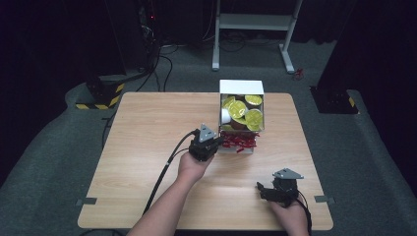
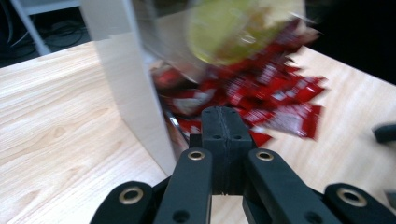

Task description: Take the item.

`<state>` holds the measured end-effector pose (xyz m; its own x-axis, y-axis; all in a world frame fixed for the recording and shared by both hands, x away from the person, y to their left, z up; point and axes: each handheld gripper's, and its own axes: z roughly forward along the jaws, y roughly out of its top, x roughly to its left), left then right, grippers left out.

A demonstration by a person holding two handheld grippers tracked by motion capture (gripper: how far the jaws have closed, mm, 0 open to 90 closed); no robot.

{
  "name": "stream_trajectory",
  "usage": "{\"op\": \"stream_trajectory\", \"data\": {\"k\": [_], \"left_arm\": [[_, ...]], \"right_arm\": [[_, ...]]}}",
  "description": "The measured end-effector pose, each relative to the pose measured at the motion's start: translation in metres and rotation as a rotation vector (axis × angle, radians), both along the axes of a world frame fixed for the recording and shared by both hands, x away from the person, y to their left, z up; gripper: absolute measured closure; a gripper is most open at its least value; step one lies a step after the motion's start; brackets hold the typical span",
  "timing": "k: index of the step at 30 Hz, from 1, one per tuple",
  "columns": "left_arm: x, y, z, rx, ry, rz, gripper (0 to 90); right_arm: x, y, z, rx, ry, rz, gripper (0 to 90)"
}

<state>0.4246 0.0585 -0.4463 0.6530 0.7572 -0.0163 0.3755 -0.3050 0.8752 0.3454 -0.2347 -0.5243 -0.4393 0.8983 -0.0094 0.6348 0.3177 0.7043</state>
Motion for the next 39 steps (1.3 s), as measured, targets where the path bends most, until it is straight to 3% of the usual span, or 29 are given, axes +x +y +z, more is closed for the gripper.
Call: {"op": "stream_trajectory", "data": {"k": [1, 15, 17, 20, 23, 24, 28, 31, 35, 39], "left_arm": [[-0.006, -0.001, -0.001, 0.019, -0.02, -0.005, 89.9], [-0.01, -0.002, 0.004, -0.017, -0.065, 0.037, 89.3], [-0.009, -0.001, 0.004, -0.029, -0.061, 0.031, 82.7], [-0.005, -0.001, 0.004, -0.035, -0.042, 0.046, 61.1], [0.005, -0.006, 0.0, -0.034, -0.002, 0.068, 54.2], [0.008, -0.007, -0.001, -0.047, 0.014, 0.065, 56.5], [0.01, -0.008, -0.002, -0.061, 0.014, 0.075, 74.8], [0.008, -0.01, -0.003, -0.027, -0.001, 0.087, 84.1], [0.004, -0.01, -0.002, -0.011, -0.021, 0.084, 87.5], [-0.003, -0.008, -0.001, -0.025, -0.03, 0.074, 88.0]], "right_arm": [[0.0, 0.0, 0.0, -0.001, -0.001, 0.001, 13.7], [0.0, 0.0, 0.0, 0.001, 0.001, -0.001, 13.8], [0.0, 0.0, 0.0, 0.001, 0.002, -0.003, 13.8], [0.0, 0.0, 0.0, -0.001, -0.001, 0.001, 13.8], [0.0, 0.0, 0.0, -0.001, -0.001, 0.001, 13.8], [0.0, 0.0, 0.0, -0.001, -0.001, 0.001, 13.8], [0.0, 0.0, 0.0, -0.001, 0.001, -0.001, 13.8], [0.0, 0.0, 0.0, -0.001, 0.0, 0.001, 13.8], [-0.001, 0.0, 0.0, 0.004, 0.004, -0.004, 13.8], [0.0, 0.0, 0.0, 0.002, 0.002, -0.002, 13.8]]}}
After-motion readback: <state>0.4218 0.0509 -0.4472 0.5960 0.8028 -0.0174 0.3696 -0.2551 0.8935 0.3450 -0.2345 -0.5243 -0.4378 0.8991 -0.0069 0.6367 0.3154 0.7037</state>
